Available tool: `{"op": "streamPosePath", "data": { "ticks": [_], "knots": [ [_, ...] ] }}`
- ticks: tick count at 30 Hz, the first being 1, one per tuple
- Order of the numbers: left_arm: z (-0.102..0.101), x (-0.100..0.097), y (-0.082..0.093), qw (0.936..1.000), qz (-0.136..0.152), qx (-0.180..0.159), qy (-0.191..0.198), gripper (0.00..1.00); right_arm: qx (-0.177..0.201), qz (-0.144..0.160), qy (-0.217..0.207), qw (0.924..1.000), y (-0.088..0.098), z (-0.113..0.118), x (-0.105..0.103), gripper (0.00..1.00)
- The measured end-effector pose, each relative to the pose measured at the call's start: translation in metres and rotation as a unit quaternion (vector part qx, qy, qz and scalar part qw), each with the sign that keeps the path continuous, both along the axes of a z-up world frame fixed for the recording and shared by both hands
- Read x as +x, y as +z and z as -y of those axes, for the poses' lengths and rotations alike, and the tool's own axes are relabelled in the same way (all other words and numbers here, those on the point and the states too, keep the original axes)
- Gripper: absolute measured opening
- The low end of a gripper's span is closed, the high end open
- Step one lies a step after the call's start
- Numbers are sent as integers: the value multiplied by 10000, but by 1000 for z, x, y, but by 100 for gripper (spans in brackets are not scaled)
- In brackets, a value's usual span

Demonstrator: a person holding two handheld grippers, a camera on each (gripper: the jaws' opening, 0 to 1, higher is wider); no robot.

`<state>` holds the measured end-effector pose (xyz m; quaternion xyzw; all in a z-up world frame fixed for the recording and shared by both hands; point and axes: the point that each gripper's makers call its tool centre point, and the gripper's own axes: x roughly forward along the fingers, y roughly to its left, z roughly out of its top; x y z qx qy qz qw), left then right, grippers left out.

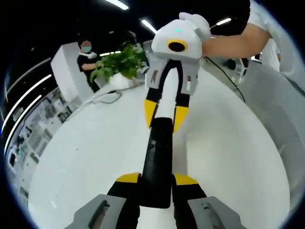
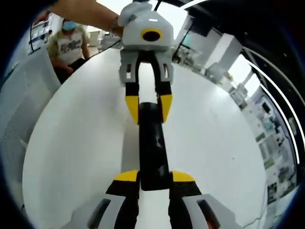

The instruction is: Press the specified remote control buttons in sequence, fully releasing each button before pressing the next.

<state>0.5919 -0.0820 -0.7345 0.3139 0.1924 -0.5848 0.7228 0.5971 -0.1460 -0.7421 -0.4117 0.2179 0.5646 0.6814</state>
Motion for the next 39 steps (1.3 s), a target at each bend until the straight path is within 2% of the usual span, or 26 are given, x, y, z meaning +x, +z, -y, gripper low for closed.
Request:
{"op": "streamPosePath", "data": {
  "ticks": [22,39],
  "knots": [
    [-1,41,-19,9995,-2,308,-88,24,78,-72,-59,9999,-19,1,37,20],
    [-6,53,-33,9983,-92,571,-83,24,94,-190,-37,9998,-29,-4,48,20]
  ]
}}
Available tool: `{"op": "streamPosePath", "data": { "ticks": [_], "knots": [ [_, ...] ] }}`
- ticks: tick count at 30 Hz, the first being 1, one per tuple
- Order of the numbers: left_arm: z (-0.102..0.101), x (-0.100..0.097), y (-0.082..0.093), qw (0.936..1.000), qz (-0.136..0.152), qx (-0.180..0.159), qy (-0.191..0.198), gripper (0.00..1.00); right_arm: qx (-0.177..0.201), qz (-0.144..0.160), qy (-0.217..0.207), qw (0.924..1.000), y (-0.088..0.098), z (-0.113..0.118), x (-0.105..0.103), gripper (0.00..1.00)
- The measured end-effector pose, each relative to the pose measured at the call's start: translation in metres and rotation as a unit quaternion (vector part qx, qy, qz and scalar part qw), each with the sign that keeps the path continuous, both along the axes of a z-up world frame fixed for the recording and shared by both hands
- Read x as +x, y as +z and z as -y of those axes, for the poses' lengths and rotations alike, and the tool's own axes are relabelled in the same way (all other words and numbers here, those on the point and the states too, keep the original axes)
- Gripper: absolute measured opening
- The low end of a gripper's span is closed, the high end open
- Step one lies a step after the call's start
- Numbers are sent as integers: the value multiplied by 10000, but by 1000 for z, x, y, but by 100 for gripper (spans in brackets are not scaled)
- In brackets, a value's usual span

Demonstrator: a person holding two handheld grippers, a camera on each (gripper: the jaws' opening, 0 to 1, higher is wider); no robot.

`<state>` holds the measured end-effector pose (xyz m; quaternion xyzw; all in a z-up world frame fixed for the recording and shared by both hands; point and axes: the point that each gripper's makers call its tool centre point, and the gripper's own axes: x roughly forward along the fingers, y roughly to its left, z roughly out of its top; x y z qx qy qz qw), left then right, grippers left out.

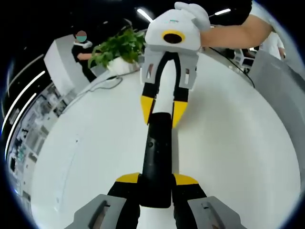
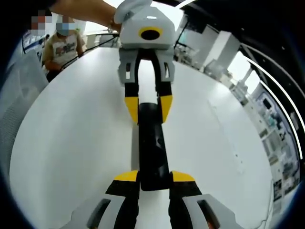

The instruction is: Press the specified remote control buttons in sequence, fully releasing each button before pressing the next.

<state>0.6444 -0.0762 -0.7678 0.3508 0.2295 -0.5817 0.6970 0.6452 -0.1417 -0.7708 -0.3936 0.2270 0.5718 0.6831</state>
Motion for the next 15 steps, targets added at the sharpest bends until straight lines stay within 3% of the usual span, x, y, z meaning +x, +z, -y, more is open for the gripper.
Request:
{"op": "streamPosePath", "data": {
  "ticks": [15],
  "knots": [
    [-4,6,-5,9999,-72,124,-24,24,82,-188,-31,9998,-7,-3,8,20]
  ]
}}
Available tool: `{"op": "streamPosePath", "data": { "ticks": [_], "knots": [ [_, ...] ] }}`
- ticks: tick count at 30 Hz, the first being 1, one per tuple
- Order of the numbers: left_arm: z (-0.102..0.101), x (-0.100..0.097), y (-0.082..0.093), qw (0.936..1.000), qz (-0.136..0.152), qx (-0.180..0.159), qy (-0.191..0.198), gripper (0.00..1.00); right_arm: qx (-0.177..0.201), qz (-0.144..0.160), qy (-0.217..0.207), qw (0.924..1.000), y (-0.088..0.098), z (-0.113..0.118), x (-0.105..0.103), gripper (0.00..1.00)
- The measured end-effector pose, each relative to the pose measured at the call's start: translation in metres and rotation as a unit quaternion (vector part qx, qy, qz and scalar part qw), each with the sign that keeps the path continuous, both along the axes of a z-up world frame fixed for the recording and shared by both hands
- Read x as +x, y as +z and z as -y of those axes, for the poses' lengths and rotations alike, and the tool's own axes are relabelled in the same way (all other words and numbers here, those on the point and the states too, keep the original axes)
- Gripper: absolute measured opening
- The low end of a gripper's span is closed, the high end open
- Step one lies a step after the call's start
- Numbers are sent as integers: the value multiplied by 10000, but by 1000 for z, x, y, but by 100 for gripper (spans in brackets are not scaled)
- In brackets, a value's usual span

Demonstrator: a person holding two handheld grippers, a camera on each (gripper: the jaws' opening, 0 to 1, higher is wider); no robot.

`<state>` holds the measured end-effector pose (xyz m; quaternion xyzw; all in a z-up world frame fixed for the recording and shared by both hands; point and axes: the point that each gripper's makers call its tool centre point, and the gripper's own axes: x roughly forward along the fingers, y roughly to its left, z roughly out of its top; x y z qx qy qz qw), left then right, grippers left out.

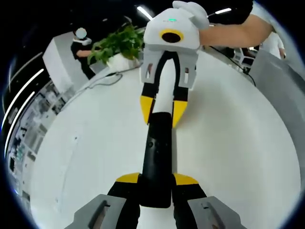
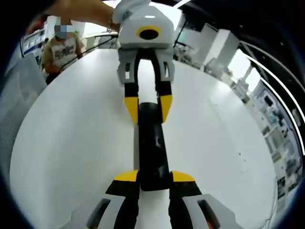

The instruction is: Press the specified remote control buttons in sequence, fully releasing each button before pressing the next.

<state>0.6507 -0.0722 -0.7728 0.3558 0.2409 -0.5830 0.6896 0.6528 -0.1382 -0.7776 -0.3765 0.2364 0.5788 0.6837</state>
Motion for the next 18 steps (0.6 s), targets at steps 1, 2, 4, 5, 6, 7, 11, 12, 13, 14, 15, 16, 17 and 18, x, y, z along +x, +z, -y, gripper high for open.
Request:
{"op": "streamPosePath", "data": {
  "ticks": [1,2,4,5,6,7,11,12,13,14,15,16,17,18],
  "knots": [
    [0,0,0,10000,-17,-2,18,24,-3,-15,-6,10000,-1,0,0,20],
    [0,0,-1,10000,-17,2,12,24,-7,-24,-9,10000,-1,0,0,20],
    [0,1,-2,10000,-34,19,9,24,-9,-36,-5,10000,-2,0,0,20],
    [0,1,-2,10000,-42,20,11,24,-13,-37,-1,10000,-2,0,0,20],
    [0,1,-2,10000,-52,16,17,24,-16,-34,6,10000,-2,0,0,20],
    [0,2,-3,10000,-62,16,22,24,-7,-52,5,10000,-2,0,1,20],
    [0,2,-3,10000,-85,26,39,24,7,-80,3,10000,-2,-1,2,20],
    [0,2,-3,9999,-91,29,48,24,23,-96,5,10000,-3,-1,2,20],
    [-1,2,-3,9999,-102,29,54,24,30,-120,2,9999,-3,-2,3,20],
    [-1,2,-3,9999,-117,28,63,24,37,-134,8,9999,-3,-2,3,20],
    [-1,2,-3,9999,-123,28,72,24,42,-133,13,9999,-3,-2,3,20],
    [-1,3,-3,9999,-139,22,87,24,45,-142,16,9999,-3,-2,3,20],
    [-2,3,-3,9998,-164,17,101,24,48,-153,13,9999,-3,-3,3,20],
    [-2,3,-4,9998,-191,4,104,24,59,-177,12,9998,-3,-3,3,20]
  ]
}}
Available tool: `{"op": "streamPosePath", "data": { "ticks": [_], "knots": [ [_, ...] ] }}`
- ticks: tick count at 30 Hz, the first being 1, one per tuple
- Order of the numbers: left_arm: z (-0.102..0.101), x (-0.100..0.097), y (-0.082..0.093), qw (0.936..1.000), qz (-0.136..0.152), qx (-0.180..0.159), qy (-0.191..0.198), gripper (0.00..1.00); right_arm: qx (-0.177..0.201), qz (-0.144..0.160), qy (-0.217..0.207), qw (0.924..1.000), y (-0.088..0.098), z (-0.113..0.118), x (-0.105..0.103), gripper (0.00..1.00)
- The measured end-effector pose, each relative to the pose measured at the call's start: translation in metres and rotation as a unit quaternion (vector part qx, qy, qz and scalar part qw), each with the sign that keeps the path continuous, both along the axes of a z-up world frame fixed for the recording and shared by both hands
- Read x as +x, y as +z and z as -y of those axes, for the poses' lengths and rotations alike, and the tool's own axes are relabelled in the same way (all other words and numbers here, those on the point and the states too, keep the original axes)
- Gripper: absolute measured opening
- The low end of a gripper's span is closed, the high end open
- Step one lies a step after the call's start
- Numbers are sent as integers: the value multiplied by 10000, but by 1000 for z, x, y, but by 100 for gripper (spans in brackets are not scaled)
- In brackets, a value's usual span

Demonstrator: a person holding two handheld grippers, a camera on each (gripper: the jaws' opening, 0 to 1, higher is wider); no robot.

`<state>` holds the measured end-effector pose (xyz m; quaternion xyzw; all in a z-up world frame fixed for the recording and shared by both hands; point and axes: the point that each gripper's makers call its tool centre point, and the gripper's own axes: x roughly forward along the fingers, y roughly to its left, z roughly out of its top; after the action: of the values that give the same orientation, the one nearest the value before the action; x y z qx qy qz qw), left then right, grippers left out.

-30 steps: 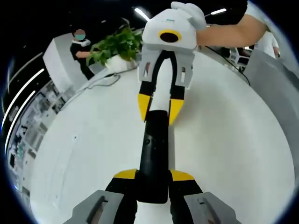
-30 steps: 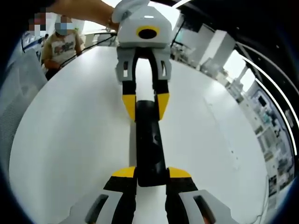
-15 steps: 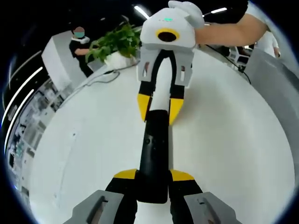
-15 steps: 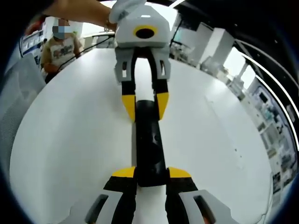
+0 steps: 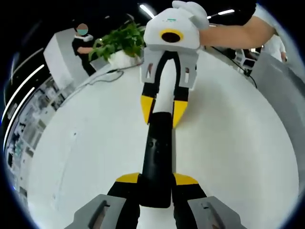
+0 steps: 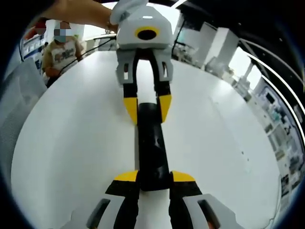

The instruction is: Press the specified remote control buttons in sequence, fully releasing each button before pressing the next.

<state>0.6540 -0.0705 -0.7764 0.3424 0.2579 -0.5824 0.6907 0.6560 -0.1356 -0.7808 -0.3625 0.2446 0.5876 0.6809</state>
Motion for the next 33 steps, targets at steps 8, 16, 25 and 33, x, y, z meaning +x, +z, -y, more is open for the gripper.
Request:
{"op": "streamPosePath", "data": {
  "ticks": [8,16,25,33],
  "knots": [
    [-2,3,-2,9996,-261,-79,87,24,117,-198,-38,9997,-2,1,2,21],
    [-3,1,-2,9978,-573,-233,222,24,125,-436,-73,9989,-2,-1,0,21],
    [-3,1,-3,9965,-708,-358,281,24,168,-584,-88,9981,-3,-1,1,21],
    [-3,2,-3,9957,-772,-423,296,24,218,-695,-90,9973,-3,0,-1,21]
  ]
}}
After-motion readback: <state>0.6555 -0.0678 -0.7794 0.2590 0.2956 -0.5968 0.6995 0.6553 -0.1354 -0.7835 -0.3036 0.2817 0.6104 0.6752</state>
